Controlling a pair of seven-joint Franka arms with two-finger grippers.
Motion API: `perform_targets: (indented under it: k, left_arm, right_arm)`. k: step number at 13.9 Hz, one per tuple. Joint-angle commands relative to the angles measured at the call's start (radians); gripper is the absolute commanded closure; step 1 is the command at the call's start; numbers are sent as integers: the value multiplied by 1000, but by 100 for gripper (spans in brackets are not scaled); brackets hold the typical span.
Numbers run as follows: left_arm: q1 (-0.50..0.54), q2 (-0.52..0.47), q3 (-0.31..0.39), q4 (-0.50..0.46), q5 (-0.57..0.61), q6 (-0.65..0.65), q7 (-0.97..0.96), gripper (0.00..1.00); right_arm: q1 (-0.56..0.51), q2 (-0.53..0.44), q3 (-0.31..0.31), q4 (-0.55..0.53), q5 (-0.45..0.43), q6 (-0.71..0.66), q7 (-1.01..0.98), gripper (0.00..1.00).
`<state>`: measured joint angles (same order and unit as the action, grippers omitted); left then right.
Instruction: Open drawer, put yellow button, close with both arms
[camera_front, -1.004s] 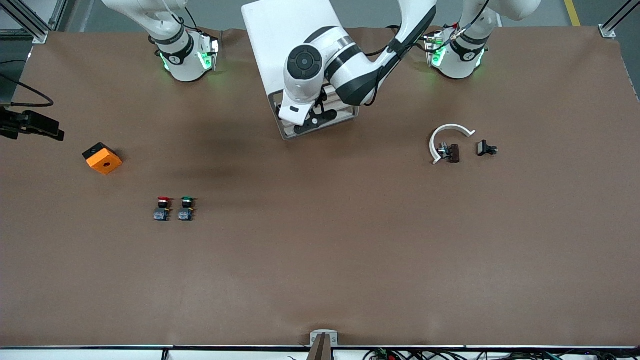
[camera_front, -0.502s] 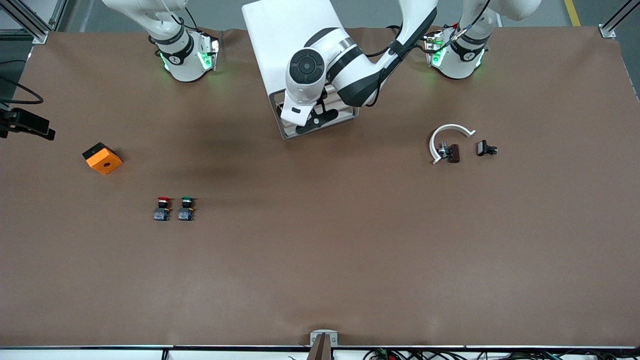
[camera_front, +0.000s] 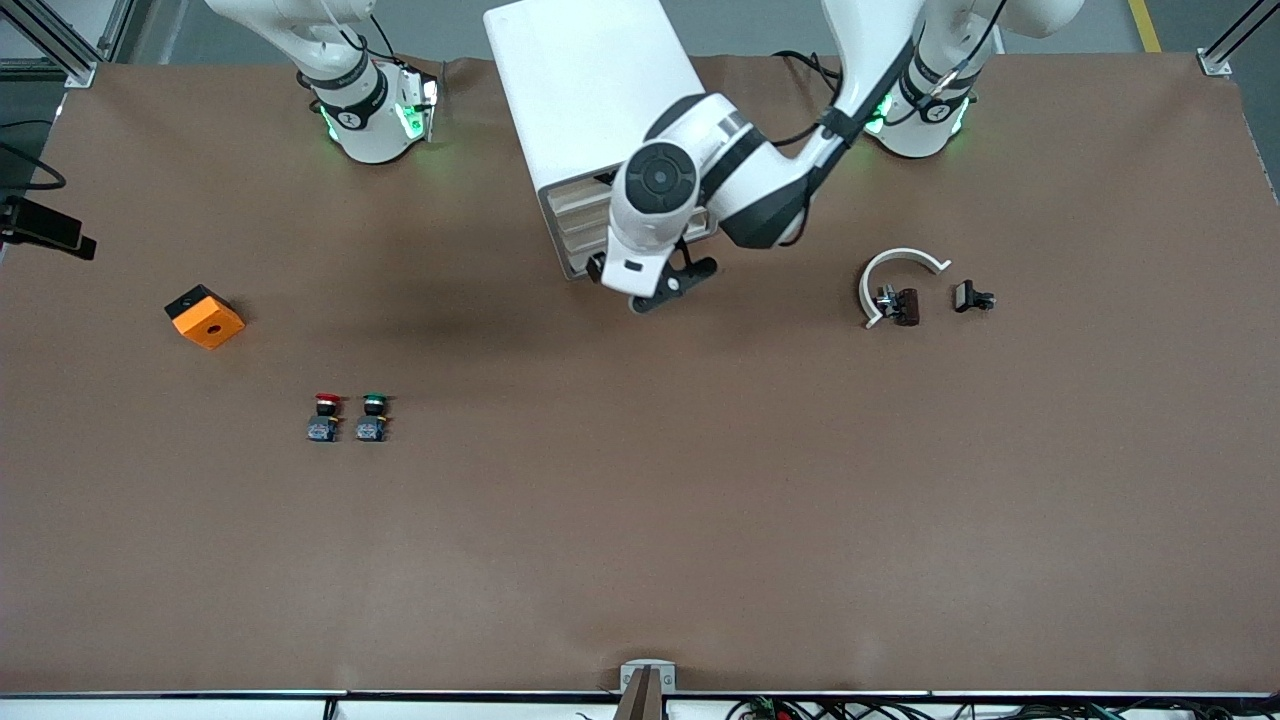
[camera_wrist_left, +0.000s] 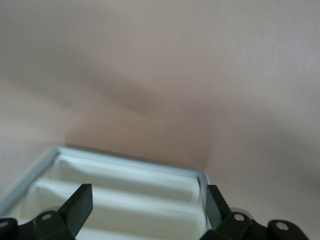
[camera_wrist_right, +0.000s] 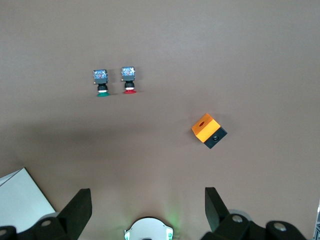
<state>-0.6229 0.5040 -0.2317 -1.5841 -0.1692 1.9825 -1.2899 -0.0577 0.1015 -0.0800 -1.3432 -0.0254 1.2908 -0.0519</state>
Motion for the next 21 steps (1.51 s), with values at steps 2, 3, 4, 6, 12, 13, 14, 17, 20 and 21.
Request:
perform_targets:
  k: [2,3,4,6,12,13,14,17,20,21]
  left_arm:
    - [119,-70,-6,-20,28,-17,145,0]
    - [156,-85,-6,-25,43,-34,209,0]
    - [193,-105,-6,-27,68,-69,283,0]
    - [271,-157,-6,-34,132,-157,442,0]
    - [561,-294,-14,-27,192,-306,685,0]
    - [604,-317,-15,-34,192,-309,755,0]
    - [650,-329,-15,-42,192,-329,858,0]
    - [787,-422,-15,-82,192,-363,1090,0]
    - [884,-521,-15,-112,192,-363,1251,0]
    - [887,-550,-15,-125,192,-357,1256,0]
  right_arm:
    - [-19,-83,28,-37,12,-4,-12,0]
    - [-19,-92,28,-62,13,17,-12,0]
    - [-19,-117,28,-97,13,48,-12,0]
    - [-19,-178,28,-190,15,114,-12,0]
    - [-16,-275,28,-332,32,216,-11,0]
    - [-16,-275,28,-332,36,222,-11,0]
    - [-16,-275,28,-332,36,225,-11,0]
    - [-13,-270,28,-324,36,235,-11,0]
    - [-8,-269,26,-318,36,236,-11,0]
    - [1,-269,25,-318,36,236,-11,0]
